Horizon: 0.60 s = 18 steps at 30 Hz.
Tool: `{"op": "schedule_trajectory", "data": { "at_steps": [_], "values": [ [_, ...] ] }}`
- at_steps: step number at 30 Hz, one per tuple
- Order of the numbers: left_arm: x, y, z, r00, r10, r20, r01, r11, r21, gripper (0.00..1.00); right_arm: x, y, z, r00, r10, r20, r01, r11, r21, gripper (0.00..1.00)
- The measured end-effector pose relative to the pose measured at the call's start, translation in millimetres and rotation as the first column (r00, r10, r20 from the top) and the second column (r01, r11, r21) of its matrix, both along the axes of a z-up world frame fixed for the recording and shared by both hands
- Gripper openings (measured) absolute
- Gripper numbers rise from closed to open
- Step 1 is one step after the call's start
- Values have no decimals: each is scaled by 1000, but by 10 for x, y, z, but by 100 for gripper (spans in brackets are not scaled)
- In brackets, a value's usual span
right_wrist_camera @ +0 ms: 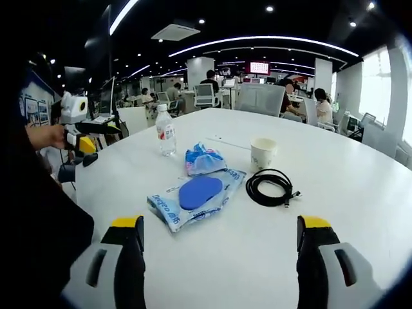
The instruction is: Arrange the tabletop items into an orderly group along one side of the table until the central work area is clear of visible clutter.
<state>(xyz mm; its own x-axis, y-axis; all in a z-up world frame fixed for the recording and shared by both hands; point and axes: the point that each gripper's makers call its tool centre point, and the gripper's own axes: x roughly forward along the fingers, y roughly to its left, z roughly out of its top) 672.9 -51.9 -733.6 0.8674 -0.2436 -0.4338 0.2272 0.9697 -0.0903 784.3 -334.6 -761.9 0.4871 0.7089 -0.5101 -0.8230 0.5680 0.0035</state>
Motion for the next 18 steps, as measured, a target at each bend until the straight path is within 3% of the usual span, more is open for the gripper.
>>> {"op": "schedule_trajectory", "data": {
  "at_steps": [8, 18],
  "values": [
    [6, 1, 67, 1000, 1, 15, -1, 1000, 0, 100, 82, 19, 68, 1000, -10, -3, 10, 1000, 15, 92],
    [21, 43, 66, 1000, 0, 9, 0, 1000, -6, 100, 339, 17, 196, 998, -58, 13, 58, 998, 31, 85]
  ]
}}
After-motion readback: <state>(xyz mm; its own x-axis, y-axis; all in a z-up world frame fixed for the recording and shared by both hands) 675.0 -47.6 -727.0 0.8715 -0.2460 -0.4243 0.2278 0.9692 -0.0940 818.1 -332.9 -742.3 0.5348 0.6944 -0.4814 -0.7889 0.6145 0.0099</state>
